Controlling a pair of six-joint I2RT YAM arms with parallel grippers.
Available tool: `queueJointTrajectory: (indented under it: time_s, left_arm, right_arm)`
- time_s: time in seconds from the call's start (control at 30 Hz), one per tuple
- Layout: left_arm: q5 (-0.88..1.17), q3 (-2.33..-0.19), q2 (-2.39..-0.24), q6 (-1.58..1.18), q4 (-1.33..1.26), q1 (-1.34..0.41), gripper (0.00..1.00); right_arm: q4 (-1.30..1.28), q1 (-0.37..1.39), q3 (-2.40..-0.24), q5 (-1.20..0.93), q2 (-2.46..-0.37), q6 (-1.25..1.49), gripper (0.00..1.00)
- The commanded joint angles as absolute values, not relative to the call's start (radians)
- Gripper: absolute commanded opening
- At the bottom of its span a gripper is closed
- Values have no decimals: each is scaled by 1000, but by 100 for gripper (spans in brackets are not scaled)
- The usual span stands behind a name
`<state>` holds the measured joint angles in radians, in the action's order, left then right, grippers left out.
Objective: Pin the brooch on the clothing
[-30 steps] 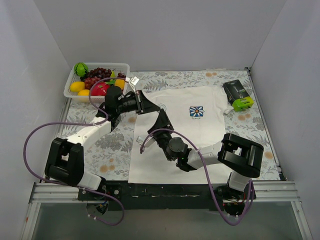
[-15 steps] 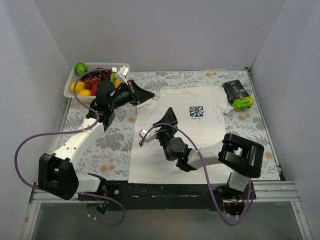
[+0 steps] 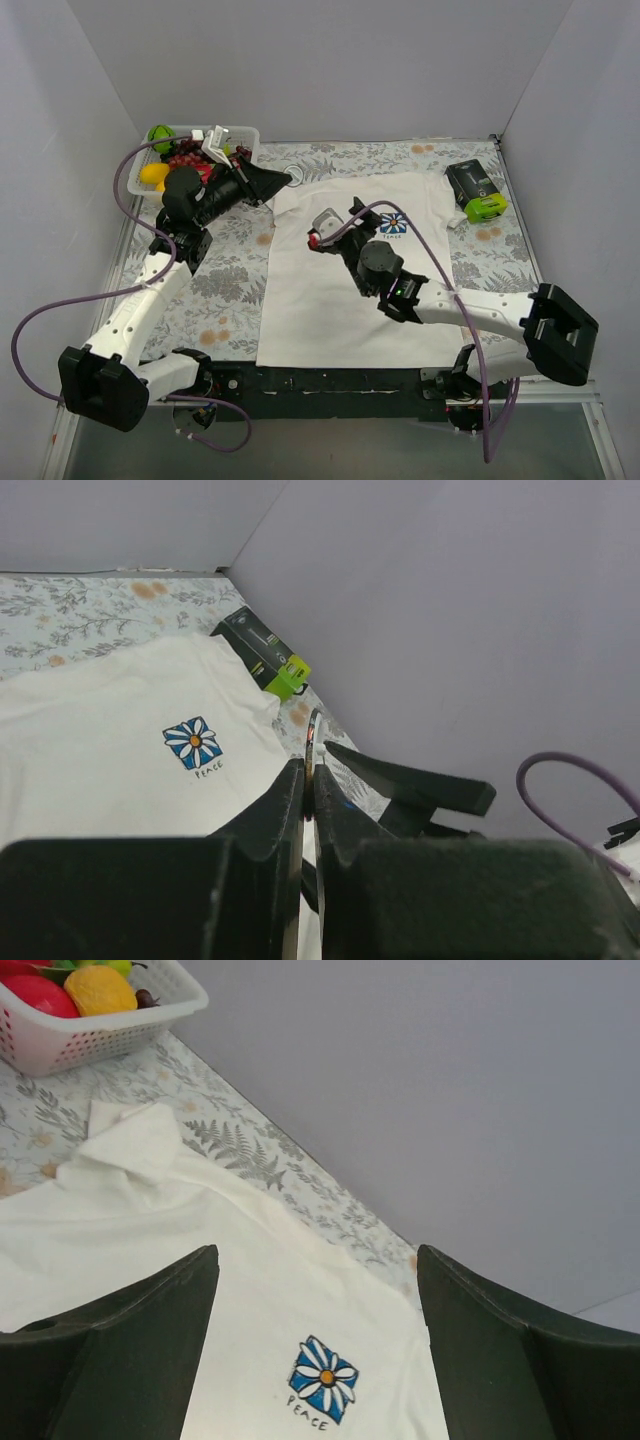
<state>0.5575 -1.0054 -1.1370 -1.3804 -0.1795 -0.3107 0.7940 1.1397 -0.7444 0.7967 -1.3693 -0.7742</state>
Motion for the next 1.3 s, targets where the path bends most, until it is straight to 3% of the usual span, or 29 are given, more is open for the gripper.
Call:
queueJointTrajectory:
  time_s: [0.0, 0.3, 0.83, 0.93, 1.0, 1.17, 1.27]
  left_arm:
    - [574, -993, -1091, -1342, -156, -301, 0]
    - [753, -905, -1075, -1338, -235, -299, 0]
    - [899, -848, -1042, -1223, -235, -299, 0]
    - [929, -839, -1048, -1210, -233, -298, 0]
    - [975, -841, -1060, -1200, -229, -298, 0]
    - [1028, -861, -1077, -1126, -160, -299, 0]
    - [1058, -864, -1078, -1112, -150, -298, 0]
  right_arm:
    - [503, 1023, -785, 504, -1238, -339, 87]
    - [397, 799, -785, 97, -1069, -63, 87]
    - [469, 568, -871, -554, -1146, 279, 93]
    - [517, 566, -876, -617, -1163, 325, 91]
    - [543, 566, -882, -644, -1173, 347, 82]
    - [567, 563, -916, -721, -1195, 377, 72]
    - [578, 563, -933, -768, -1216, 408, 72]
